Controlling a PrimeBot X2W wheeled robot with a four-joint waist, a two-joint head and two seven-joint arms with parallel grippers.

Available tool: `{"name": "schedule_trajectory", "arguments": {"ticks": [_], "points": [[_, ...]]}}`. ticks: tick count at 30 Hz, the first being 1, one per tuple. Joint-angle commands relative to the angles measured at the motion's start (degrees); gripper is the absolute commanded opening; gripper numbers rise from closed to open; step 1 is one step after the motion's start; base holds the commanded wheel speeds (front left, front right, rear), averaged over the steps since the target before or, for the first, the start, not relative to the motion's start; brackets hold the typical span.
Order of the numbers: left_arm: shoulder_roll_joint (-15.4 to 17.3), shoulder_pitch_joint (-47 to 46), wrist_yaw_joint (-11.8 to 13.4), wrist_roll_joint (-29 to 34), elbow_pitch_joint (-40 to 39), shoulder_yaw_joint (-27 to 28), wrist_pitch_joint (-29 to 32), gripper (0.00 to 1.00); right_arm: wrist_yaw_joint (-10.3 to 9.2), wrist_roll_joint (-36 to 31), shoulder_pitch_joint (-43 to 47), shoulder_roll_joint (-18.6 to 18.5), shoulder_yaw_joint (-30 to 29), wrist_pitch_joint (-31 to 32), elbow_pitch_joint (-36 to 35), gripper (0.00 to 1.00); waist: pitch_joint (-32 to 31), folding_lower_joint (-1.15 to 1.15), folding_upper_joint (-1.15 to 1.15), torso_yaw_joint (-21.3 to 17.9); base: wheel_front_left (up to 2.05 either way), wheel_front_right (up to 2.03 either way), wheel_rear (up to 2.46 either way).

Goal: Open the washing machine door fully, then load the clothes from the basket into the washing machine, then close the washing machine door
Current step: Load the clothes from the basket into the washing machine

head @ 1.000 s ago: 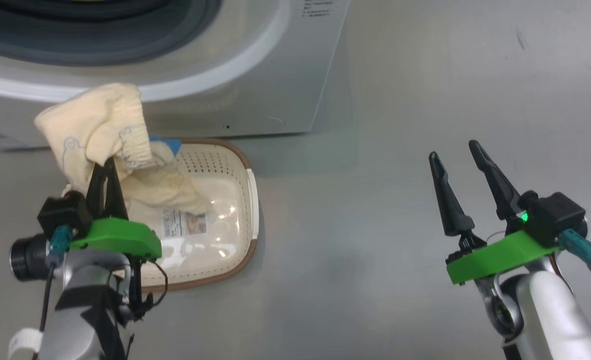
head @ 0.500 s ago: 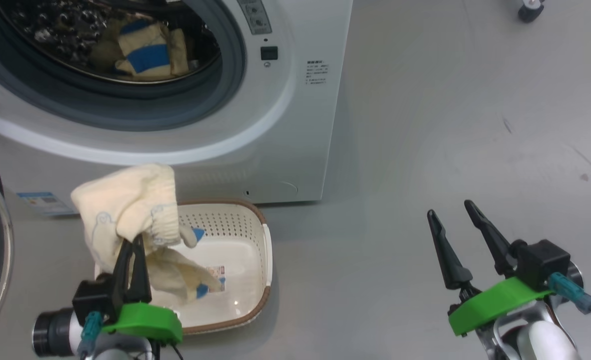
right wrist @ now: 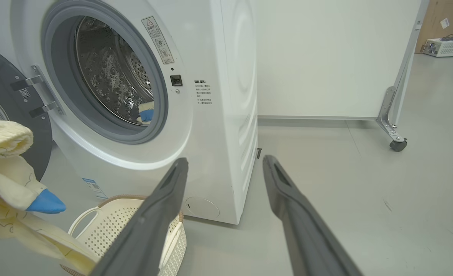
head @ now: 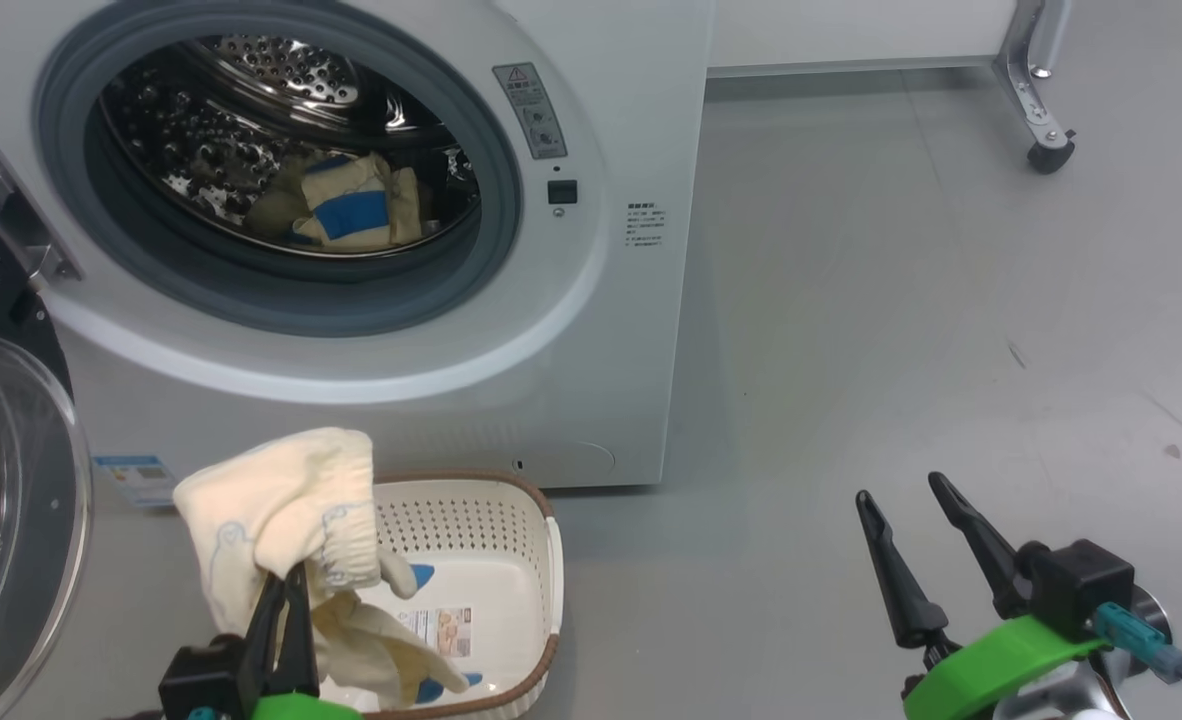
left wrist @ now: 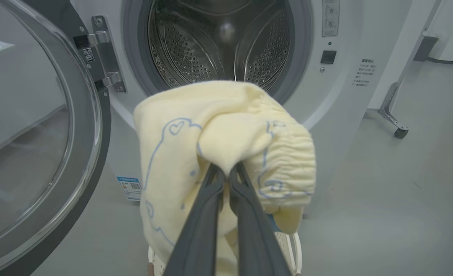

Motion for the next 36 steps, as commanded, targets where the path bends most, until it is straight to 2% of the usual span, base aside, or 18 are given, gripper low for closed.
{"name": "schedule_trajectory", "arguments": {"ticks": [1, 22, 29, 36], "points": [[0.96, -1.76, 0.32, -0.4, -2.5, 1.92, -0.21, 0.0, 0.09, 0.0, -1.28, -0.44, 0.91, 0.06, -2.35, 1.0, -0.13, 0.01, 0.0, 0.06, 0.0, 0.0, 0.0], [1.24, -2.77, 1.0, -0.77, -2.74, 0.62, 0.34, 0.0, 0.09, 0.47, -1.17, -0.44, 1.54, 0.71, -2.8, 1.0, -0.07, 0.01, 0.0, -0.06, 0.0, 0.0, 0.0], [1.09, -5.1, 1.12, -0.91, -2.09, 0.47, 0.08, 0.0, 0.09, 0.73, -2.09, -0.43, 2.01, 0.35, -2.8, 1.0, 1.99, 0.01, 0.0, -0.35, 0.0, 0.0, 0.0], [1.22, -10.8, 0.07, -2.07, 1.59, 0.91, -0.01, 0.0, 0.09, 1.32, -4.55, -0.43, 3.08, -0.24, -2.54, 1.0, 6.71, 0.01, 0.0, -1.88, 0.0, 0.0, 0.0]]}}
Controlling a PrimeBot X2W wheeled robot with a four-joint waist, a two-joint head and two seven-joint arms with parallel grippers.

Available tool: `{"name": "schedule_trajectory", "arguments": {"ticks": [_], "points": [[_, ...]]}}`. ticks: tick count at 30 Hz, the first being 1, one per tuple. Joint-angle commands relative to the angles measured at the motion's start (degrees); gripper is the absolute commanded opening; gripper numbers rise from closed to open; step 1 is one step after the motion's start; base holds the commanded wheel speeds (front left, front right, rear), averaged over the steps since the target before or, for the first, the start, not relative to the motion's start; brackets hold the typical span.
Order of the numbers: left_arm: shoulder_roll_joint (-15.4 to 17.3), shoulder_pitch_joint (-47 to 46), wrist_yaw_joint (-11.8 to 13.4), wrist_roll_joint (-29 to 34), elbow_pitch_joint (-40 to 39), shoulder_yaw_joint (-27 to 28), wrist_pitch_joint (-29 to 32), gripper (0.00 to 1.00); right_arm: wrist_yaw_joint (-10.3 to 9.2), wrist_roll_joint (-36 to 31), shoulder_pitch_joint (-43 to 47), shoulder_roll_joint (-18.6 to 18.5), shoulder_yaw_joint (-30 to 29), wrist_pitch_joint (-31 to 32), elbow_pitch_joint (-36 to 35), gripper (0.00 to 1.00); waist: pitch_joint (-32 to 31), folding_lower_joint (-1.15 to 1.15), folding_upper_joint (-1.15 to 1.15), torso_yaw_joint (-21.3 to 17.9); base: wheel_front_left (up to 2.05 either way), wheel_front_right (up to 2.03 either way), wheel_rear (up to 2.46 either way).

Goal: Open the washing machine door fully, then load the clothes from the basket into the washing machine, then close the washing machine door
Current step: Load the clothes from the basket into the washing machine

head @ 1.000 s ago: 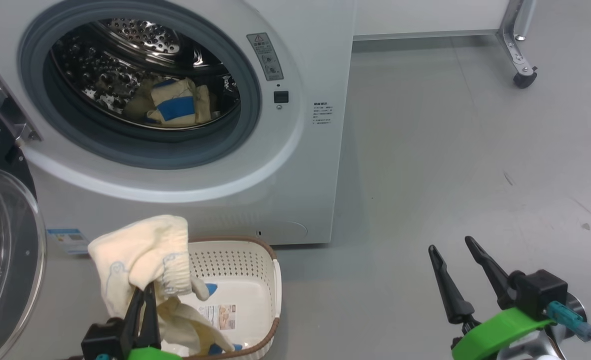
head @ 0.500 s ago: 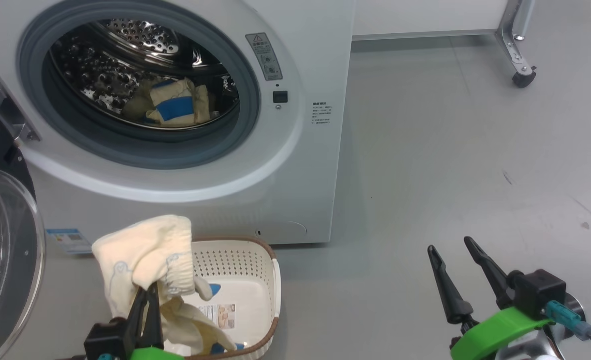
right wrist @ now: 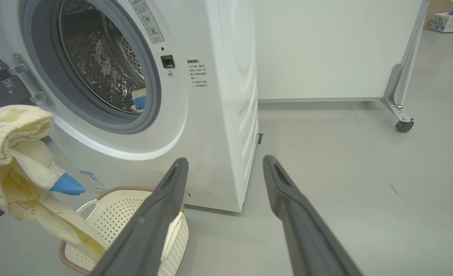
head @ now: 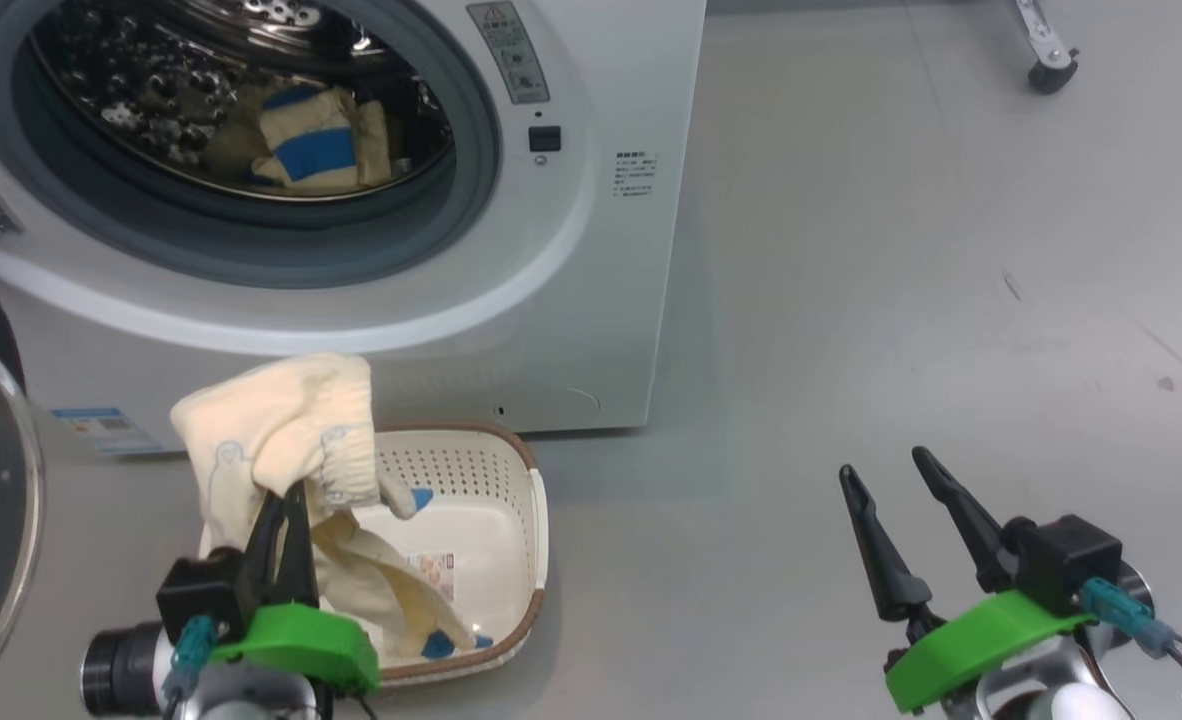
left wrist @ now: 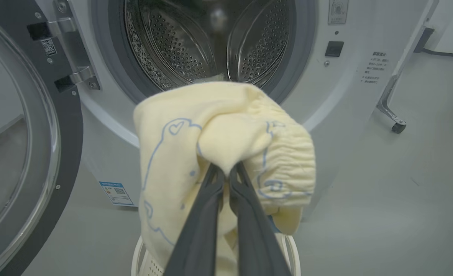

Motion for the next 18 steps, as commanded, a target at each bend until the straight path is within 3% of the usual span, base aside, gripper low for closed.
{"name": "schedule_trajectory", "arguments": {"ticks": [1, 8, 18], "points": [[1.03, -3.97, -0.33, -0.3, -1.05, 2.42, -0.39, 0.0, 0.09, 0.45, -3.54, -0.45, 1.42, -0.81, -1.76, 1.0, 2.41, 0.0, 0.0, -1.2, 0.0, 0.0, 0.0], [3.05, -13.33, -1.04, -1.78, 5.61, 4.81, 1.25, 0.0, 0.09, 2.04, -7.48, -0.45, 3.08, -3.08, -0.16, 1.0, 9.58, 0.0, 0.0, -5.13, 0.0, 0.0, 0.0], [9.43, -26.86, -1.93, -3.53, 12.68, 8.89, 6.51, 0.0, 0.09, 5.75, -12.87, -0.44, 5.18, -7.42, 4.26, 1.0, 18.47, 0.0, 0.0, -10.55, 0.0, 0.0, 0.0]]}}
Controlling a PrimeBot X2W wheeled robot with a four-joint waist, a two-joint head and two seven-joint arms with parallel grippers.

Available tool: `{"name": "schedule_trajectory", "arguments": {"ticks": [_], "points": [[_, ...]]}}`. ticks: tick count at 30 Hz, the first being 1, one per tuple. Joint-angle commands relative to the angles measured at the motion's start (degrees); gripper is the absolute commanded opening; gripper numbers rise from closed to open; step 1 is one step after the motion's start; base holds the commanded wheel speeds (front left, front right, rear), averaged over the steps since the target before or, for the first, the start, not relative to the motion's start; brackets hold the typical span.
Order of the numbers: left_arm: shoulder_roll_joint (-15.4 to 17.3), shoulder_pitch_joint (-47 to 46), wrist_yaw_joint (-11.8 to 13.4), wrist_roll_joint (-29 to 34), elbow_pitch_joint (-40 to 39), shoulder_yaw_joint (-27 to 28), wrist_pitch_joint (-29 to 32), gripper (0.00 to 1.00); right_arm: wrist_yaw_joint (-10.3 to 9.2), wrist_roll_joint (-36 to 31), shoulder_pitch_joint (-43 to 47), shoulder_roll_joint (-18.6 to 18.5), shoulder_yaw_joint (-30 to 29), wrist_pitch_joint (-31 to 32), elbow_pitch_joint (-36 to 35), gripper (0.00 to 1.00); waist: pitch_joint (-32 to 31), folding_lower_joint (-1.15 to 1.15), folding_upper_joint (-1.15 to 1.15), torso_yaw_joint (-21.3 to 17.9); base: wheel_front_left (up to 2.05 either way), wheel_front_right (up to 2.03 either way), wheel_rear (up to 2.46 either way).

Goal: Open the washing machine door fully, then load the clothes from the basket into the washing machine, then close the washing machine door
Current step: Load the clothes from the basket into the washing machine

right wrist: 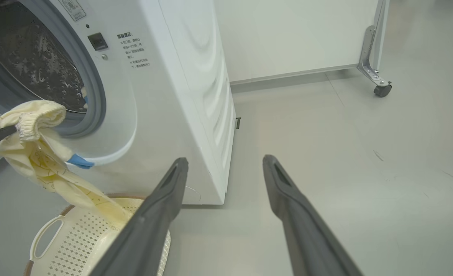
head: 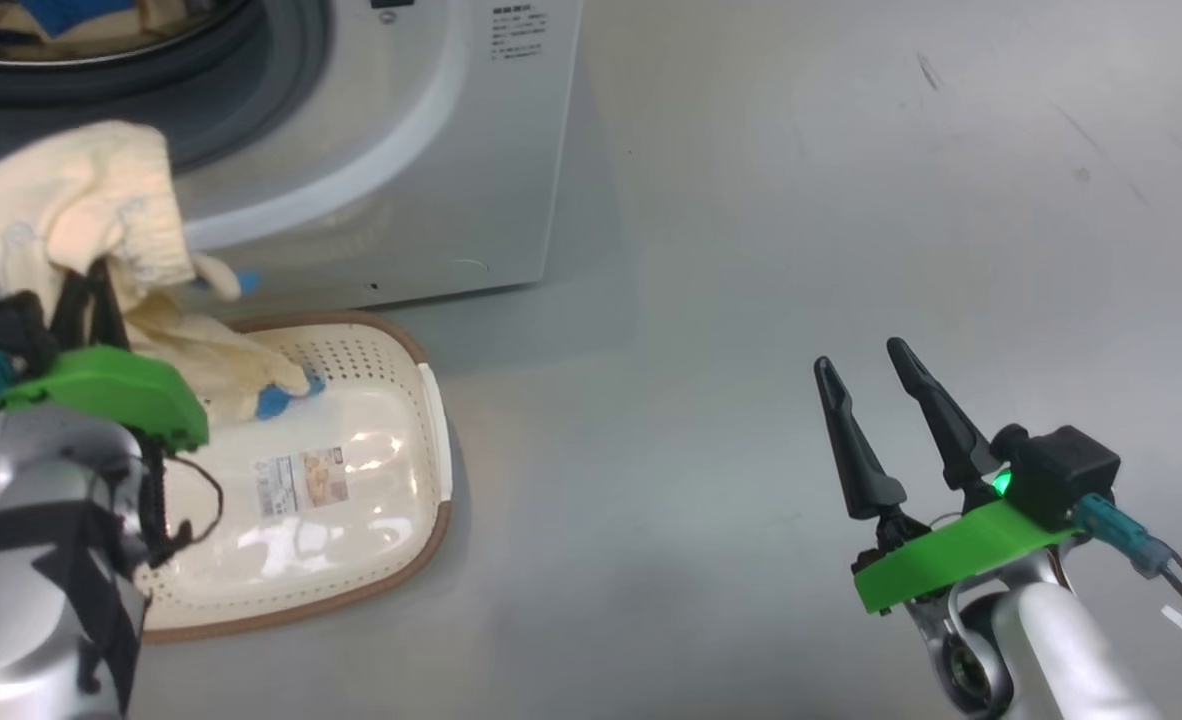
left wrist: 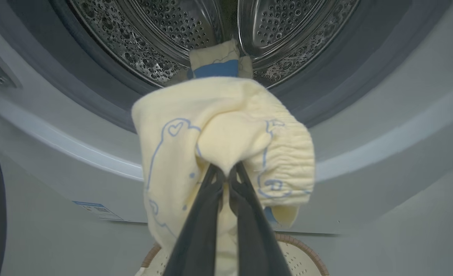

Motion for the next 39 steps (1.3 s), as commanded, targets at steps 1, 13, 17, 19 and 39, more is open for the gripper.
{"name": "schedule_trajectory", "arguments": {"ticks": [1, 13, 17, 19, 39], "points": [[2.88, -3.58, -0.15, -0.32, -1.48, 2.72, 0.75, 0.0, 0.09, 0.44, -1.58, -0.43, 1.28, -0.93, -1.11, 1.0, 2.95, -0.02, 0.0, -2.37, 0.0, 0.0, 0.0], [11.92, -20.05, -3.8, -2.63, 1.63, 3.98, 17.37, 0.0, 0.09, 3.96, -6.24, -0.43, 3.18, -2.07, 0.47, 1.0, 8.47, -0.02, 0.0, -5.46, 0.0, 0.0, 0.0], [15.33, -25.38, -4.92, -2.83, 2.52, 4.11, 22.56, 0.0, 0.09, 4.64, -6.83, -0.43, 3.9, -2.09, -0.21, 1.0, 10.14, -0.02, 0.0, -6.69, 0.0, 0.0, 0.0], [16.15, -26.8, -5.16, -2.7, 2.57, 4.1, 23.22, 0.0, 0.09, 4.76, -6.94, -0.43, 4.17, -2.09, -0.38, 1.0, 10.58, -0.02, 0.0, -6.96, 0.0, 0.0, 0.0], [23.34, -49.46, -8.84, 5.48, 7.98, -0.87, 2.82, 0.0, 0.09, 7.74, -10.35, -0.43, 7.62, -2.1, -2.13, 1.0, 18.29, -0.02, 0.0, -10.07, 0.0, 0.0, 0.0]]}}
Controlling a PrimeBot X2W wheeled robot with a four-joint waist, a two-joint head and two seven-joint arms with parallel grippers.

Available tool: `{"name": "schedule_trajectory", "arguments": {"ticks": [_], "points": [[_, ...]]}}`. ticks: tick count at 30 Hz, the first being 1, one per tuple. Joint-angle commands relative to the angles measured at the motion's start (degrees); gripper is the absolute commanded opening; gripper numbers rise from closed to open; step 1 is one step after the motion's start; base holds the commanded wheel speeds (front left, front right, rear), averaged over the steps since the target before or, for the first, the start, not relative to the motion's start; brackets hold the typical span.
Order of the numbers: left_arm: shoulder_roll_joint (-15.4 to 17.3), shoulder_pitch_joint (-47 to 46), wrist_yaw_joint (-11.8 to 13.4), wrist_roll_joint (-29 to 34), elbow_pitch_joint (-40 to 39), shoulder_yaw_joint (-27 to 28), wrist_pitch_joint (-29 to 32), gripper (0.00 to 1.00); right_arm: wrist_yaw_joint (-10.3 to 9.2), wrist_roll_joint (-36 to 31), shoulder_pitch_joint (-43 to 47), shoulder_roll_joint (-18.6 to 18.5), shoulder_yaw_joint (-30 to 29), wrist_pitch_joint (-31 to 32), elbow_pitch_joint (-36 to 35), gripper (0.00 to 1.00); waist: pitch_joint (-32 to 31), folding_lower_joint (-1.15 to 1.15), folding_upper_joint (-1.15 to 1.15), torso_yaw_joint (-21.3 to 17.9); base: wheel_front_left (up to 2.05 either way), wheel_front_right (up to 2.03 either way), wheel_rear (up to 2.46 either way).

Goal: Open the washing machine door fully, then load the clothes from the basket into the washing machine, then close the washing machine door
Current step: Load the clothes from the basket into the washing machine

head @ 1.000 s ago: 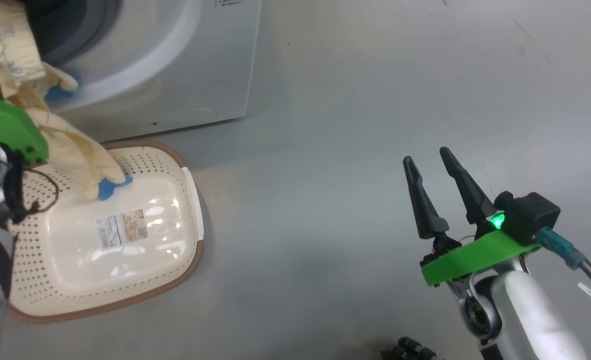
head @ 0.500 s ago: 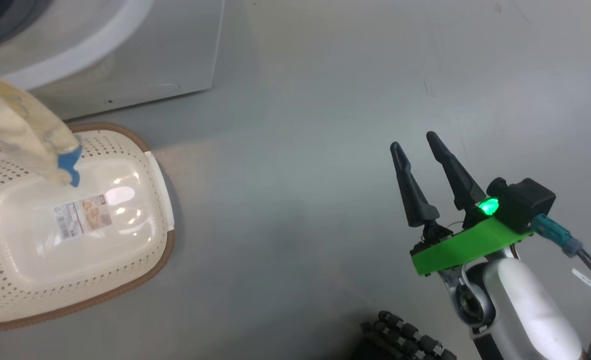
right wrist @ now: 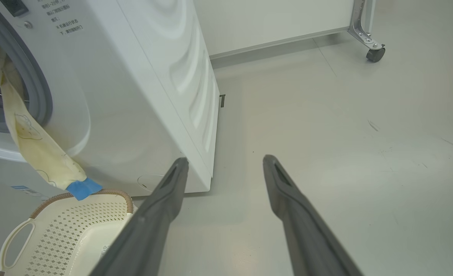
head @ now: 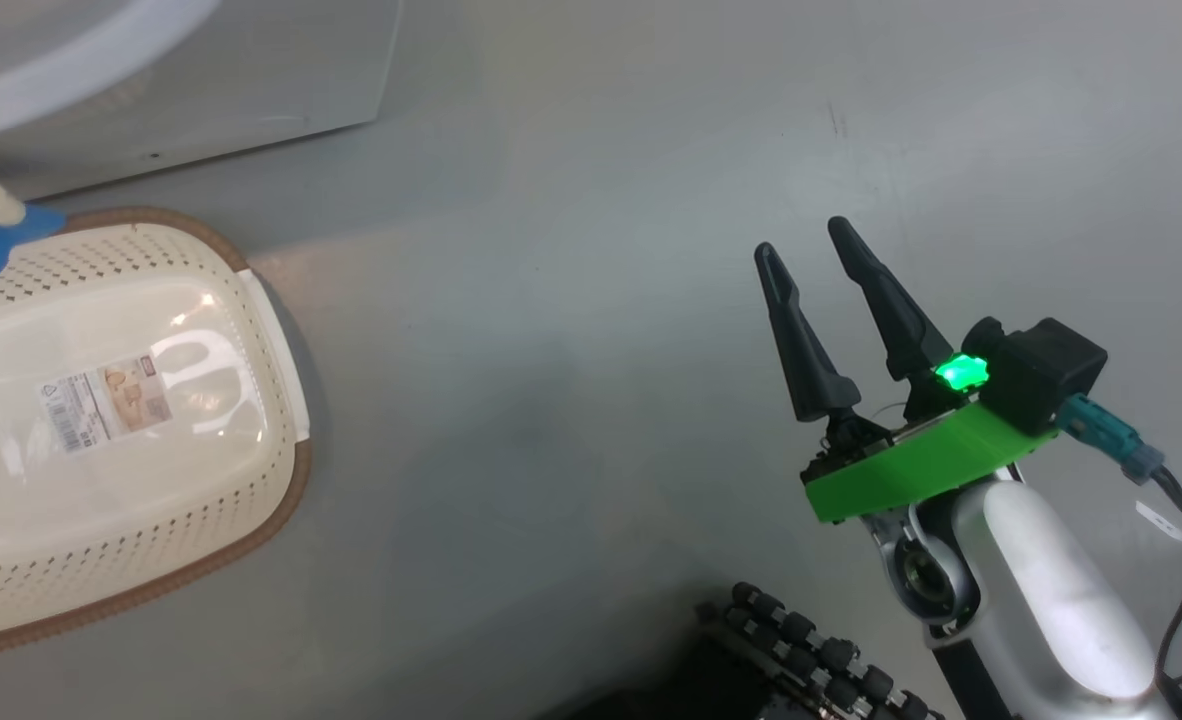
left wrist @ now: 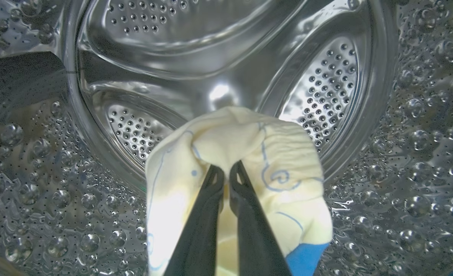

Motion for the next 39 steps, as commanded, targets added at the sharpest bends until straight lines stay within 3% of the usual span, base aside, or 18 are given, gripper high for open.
{"name": "schedule_trajectory", "arguments": {"ticks": [1, 6, 7, 9, 18, 25, 31, 39], "points": [[3.46, -2.59, 0.53, 0.93, -1.07, 1.26, -2.17, 0.0, 0.09, 0.62, 0.16, -0.44, 0.88, -0.54, -1.67, 1.0, 0.67, 0.0, 0.0, 0.01, 0.0, 0.0, 0.0], [1.99, -3.1, 0.53, -0.32, 4.62, 1.28, -3.87, 0.0, 0.09, 0.48, -0.53, -0.44, 1.1, -0.54, -1.44, 1.0, 1.26, 0.0, 0.0, 0.41, 0.0, 0.0, 0.0], [1.77, -3.02, 0.45, -0.52, 5.59, 1.16, -3.66, 0.38, 0.09, 0.44, -0.66, -0.44, 1.16, -0.54, -1.41, 1.0, 1.32, 0.0, 0.0, 0.49, 0.0, 0.0, 0.0], [1.6, -2.73, 0.0, -0.53, 7.16, 0.44, -3.06, 0.98, 0.09, 0.37, -0.93, -0.44, 1.23, -0.54, -1.39, 1.0, 1.38, 0.0, 0.0, 0.64, 0.0, 0.0, 0.0], [-0.75, -1.06, -0.14, -3.27, 10.59, 0.82, -4.41, 1.0, 0.09, -0.62, -1.62, -0.44, 0.23, -0.54, -1.26, 1.0, 0.73, 0.0, 0.0, 2.72, 0.0, 0.0, 0.0], [-3.94, 4.39, 2.04, -5.13, 9.3, 1.24, -6.03, 1.0, 0.09, -2.66, -1.51, -0.44, -0.9, -0.54, -0.89, 1.0, -2.0, 0.0, 0.0, 5.53, 0.0, 0.0, 0.0], [-5.84, 13.83, 4.64, -6.75, 3.07, 2.25, -8.79, 1.0, 0.09, -5.83, -1.43, -0.44, -2.42, -0.54, -0.43, 1.0, -5.11, 0.0, 0.0, 7.52, 0.0, 0.0, 0.0], [-9.81, 30.11, 8.84, -8.52, -11.25, 2.37, -10.01, 1.0, 0.09, -9.18, -0.91, -0.44, -4.7, -0.54, 0.67, 1.0, -9.34, 0.0, 0.0, 10.42, 0.0, 0.0, 0.0]]}}
